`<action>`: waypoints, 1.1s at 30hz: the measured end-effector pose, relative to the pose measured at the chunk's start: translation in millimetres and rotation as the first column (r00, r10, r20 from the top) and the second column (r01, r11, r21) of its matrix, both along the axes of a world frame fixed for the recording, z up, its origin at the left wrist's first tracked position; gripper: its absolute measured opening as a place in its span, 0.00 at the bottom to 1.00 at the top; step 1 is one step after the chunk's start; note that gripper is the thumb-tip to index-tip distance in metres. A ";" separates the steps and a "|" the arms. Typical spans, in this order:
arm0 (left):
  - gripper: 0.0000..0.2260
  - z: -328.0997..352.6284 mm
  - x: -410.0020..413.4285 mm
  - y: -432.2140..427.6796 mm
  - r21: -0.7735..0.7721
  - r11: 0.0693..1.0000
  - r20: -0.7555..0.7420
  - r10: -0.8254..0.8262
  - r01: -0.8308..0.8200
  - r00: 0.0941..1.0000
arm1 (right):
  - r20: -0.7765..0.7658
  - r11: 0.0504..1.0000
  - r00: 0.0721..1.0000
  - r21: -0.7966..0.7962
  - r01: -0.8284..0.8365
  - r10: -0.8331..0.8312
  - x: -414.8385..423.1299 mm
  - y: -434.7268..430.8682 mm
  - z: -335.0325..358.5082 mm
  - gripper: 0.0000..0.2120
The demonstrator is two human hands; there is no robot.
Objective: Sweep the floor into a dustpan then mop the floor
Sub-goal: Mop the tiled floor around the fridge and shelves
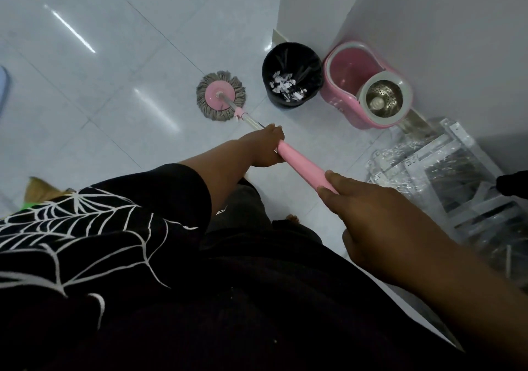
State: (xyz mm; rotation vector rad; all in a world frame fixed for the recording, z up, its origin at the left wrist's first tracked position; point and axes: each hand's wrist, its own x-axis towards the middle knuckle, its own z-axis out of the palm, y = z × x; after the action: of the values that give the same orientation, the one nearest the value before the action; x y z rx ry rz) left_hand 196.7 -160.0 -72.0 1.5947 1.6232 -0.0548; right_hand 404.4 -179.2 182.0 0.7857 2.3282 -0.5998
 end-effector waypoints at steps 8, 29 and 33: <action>0.26 -12.9 -122.1 71.7 -0.006 1.000 -0.049 -0.002 0.002 0.999 | -0.009 1.000 1.000 0.003 -0.026 0.026 -117.5 69.4 -23.6 0.33; 0.27 -18.1 -168.8 78.2 -0.070 0.996 -0.161 -0.066 0.056 0.985 | -0.129 0.989 0.982 0.034 0.143 -0.138 -157.7 44.8 -50.7 0.27; 0.26 -5.4 -114.9 41.8 -0.065 0.991 -0.104 -0.127 0.121 0.986 | -0.079 0.981 0.980 0.046 0.187 -0.183 -113.3 -1.9 -34.9 0.29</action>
State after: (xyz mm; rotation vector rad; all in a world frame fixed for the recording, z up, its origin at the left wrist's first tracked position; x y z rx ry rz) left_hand 81.8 -118.2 -77.4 1.6703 1.5873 -0.2561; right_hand 291.1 -181.1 147.0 1.0292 2.3631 -0.6584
